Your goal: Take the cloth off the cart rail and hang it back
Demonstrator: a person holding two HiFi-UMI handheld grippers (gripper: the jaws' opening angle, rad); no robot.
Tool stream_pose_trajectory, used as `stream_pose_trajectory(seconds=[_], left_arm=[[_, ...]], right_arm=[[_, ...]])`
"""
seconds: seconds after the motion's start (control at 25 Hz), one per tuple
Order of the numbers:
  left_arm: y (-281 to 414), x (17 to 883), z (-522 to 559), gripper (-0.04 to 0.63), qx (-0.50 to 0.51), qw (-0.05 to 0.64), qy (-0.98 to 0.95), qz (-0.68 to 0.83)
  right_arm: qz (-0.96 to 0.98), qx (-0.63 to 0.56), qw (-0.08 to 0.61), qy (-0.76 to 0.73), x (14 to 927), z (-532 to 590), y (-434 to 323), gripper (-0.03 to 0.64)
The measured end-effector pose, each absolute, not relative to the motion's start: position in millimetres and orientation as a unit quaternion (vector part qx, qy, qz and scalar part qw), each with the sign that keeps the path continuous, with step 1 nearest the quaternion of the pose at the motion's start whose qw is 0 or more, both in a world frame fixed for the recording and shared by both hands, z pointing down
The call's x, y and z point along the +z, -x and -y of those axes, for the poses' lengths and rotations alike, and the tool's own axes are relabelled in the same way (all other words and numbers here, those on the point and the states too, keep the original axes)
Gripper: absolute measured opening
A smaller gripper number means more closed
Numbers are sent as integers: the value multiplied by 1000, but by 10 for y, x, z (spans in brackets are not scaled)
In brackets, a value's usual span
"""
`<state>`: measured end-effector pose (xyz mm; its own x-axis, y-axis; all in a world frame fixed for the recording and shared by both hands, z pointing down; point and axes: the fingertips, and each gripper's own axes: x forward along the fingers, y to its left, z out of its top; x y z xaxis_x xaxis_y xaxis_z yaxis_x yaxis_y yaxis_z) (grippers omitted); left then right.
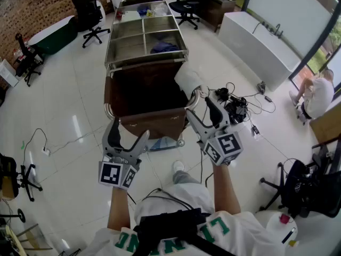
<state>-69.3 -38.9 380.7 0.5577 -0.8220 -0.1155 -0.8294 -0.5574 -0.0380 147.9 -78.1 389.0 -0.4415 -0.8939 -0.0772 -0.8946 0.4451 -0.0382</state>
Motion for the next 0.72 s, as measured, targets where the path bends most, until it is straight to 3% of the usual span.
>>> stream_pose_trajectory(seconds=[0.36, 0.6, 0.72], left_arm=[[134, 3642, 1224, 423, 46, 46, 855, -514], [210, 3697, 1451, 423, 43, 41, 848, -526], [229, 3692, 1509, 423, 48, 38, 856, -513]], right_arm=[[-854, -67, -63, 511, 4433, 2124, -2211, 325], [-845, -93, -236, 471, 5180, 2859, -2230, 318], [-834, -127, -281, 458, 5403, 3002, -2191, 318]])
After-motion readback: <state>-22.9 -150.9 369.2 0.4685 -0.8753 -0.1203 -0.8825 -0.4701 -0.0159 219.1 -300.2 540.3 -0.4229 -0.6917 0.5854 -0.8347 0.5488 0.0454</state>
